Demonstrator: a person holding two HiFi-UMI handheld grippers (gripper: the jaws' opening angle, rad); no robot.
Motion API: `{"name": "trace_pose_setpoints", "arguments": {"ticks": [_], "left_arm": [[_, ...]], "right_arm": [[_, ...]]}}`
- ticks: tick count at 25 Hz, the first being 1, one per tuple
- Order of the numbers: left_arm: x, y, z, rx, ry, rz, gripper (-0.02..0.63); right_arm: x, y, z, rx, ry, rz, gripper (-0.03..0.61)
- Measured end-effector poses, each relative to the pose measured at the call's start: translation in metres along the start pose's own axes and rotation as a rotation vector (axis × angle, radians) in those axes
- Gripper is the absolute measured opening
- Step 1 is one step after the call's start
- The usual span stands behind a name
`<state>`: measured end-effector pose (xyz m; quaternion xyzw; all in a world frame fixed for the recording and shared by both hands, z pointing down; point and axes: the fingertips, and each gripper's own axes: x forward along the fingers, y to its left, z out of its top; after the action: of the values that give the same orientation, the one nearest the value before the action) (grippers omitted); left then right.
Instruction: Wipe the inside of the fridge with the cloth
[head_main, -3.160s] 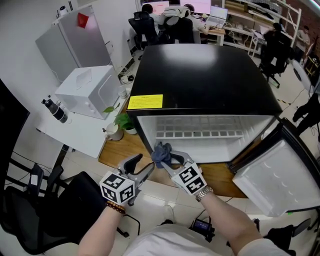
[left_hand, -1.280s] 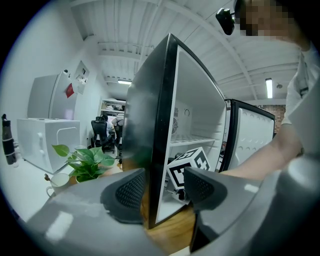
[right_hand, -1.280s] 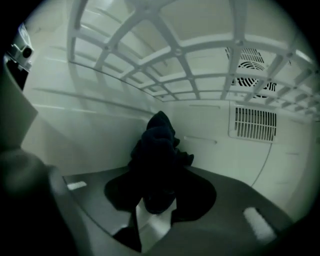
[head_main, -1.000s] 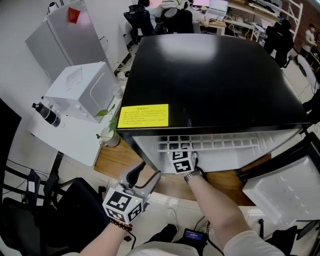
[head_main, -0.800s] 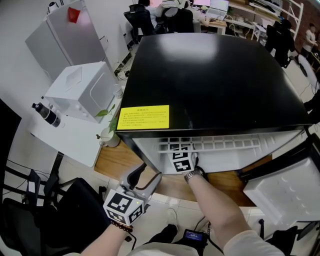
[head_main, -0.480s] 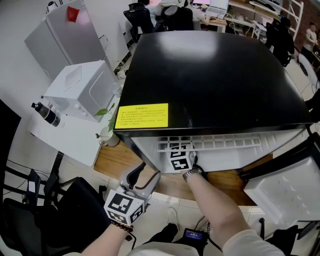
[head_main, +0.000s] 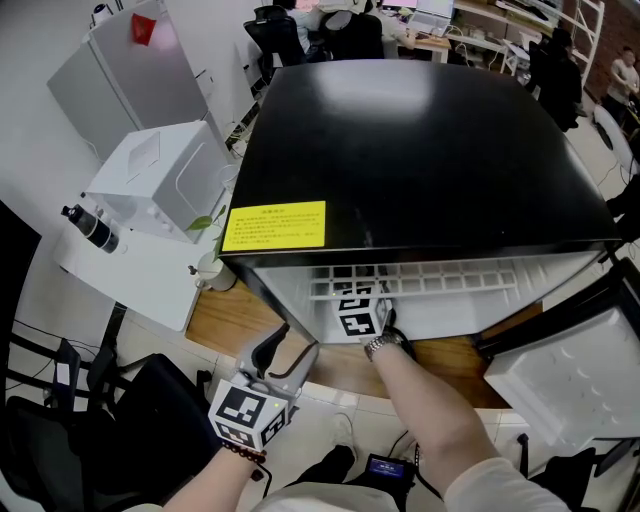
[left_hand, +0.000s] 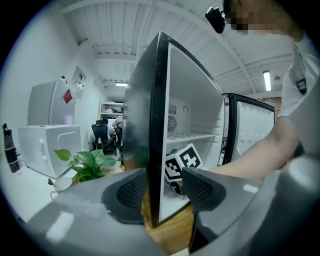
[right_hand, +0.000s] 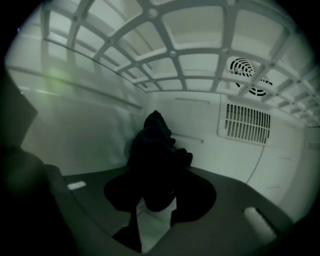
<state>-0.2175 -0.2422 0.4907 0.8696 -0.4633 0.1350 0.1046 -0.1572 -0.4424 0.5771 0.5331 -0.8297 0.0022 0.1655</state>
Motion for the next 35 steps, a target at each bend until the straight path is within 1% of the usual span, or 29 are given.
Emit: {"name": "trace_pose_setpoints", "arguments": {"ticks": [21, 27, 35], "left_arm": [[-0.001, -0.002, -0.002, -0.017, 0.004, 0.041, 0.233], [-0.001, -0.001, -0.003, -0.021, 0.001, 0.055, 0.233], [0.0, -0.002, -0.002, -0.021, 0.001, 0.065, 0.233]], "right_arm": [[-0.03, -0.09, -0.023, 0.032, 0.064, -0.167, 0.137], [-0.038, -0.115, -0.031, 0.028, 0.078, -0.204, 0.137], [-0.049, -0.138, -0.041, 0.031, 0.088, -0.231, 0.137]]}}
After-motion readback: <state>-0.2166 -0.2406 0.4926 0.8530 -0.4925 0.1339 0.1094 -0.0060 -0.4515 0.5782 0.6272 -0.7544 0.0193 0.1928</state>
